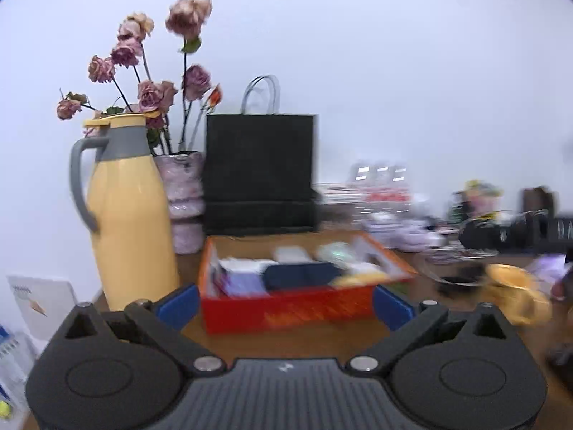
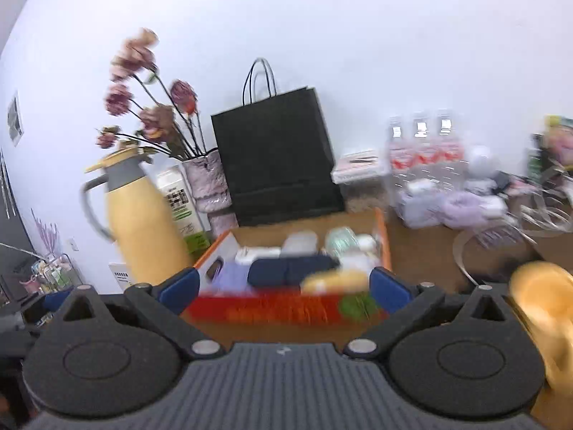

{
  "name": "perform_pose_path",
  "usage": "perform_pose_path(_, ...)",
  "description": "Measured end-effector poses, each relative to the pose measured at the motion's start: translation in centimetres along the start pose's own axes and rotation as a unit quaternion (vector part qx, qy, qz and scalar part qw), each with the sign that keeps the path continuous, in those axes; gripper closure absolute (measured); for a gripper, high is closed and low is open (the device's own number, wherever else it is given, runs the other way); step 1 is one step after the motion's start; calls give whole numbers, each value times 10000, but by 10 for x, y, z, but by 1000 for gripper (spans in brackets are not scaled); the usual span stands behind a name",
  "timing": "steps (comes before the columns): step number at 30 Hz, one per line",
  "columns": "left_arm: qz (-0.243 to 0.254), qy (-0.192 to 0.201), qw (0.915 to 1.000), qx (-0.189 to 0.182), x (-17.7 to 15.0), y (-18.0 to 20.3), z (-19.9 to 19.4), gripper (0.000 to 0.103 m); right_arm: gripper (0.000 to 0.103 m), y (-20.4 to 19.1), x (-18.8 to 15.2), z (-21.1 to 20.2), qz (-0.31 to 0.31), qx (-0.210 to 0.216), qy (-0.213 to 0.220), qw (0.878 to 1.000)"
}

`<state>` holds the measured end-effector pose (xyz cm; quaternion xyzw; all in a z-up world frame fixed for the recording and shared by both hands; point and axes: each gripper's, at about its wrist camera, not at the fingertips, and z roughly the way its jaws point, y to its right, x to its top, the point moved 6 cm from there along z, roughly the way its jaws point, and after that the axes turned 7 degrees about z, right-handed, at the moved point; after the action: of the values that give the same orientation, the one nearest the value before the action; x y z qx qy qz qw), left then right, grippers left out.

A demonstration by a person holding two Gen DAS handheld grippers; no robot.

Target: Organize objects

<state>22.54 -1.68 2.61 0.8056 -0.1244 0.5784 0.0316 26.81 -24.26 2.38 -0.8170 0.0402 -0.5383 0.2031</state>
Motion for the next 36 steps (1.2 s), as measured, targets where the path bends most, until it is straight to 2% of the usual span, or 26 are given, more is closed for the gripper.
perform_pose_path(3,-181,-223,9992,-266,-29,19,-55,0,0,1,-48,-70,-242,-394,31,9989)
perform_pose_path(6,-397,-522,9962,-578,-60,36,-96,0,0,-1,-92,-116,-438,-940,-279,9942)
perform_pose_path(8,-388,-729,9935,-777,-74,45,-110,0,0,-7,-114,-144,-392,-919,-370,9943)
perform_pose_path(10,-371,-691,9935,-831,-76,50,-125,0,0,-14,-125,-160,-299,-696,-455,9961)
perform_pose_path(13,-283,-610,9958,-627,-71,52,-137,0,0,-28,-123,-167,-589,-736,-352,9949)
perform_pose_path(16,-190,-848,9962,-100,-72,50,-143,0,0,-40,-117,-173,-786,-779,-171,9937)
perform_pose_path(19,-369,-1026,9938,197,-76,40,-148,0,0,-47,-118,-178,-766,-541,-209,9954)
perform_pose_path(21,-456,-1005,9934,323,-74,35,-157,0,0,-47,-120,-175,-720,-594,-307,9952)
perform_pose_path(28,-375,-972,9927,600,-74,27,-173,0,0,-54,-134,-167,-795,-583,-568,9935)
perform_pose_path(32,-396,-912,9932,611,-73,25,-174,0,0,-53,-135,-168,-849,-800,-607,9913)
perform_pose_path(36,-351,-821,9942,593,-71,26,-181,0,0,-50,-134,-170,-697,-709,-636,9930)
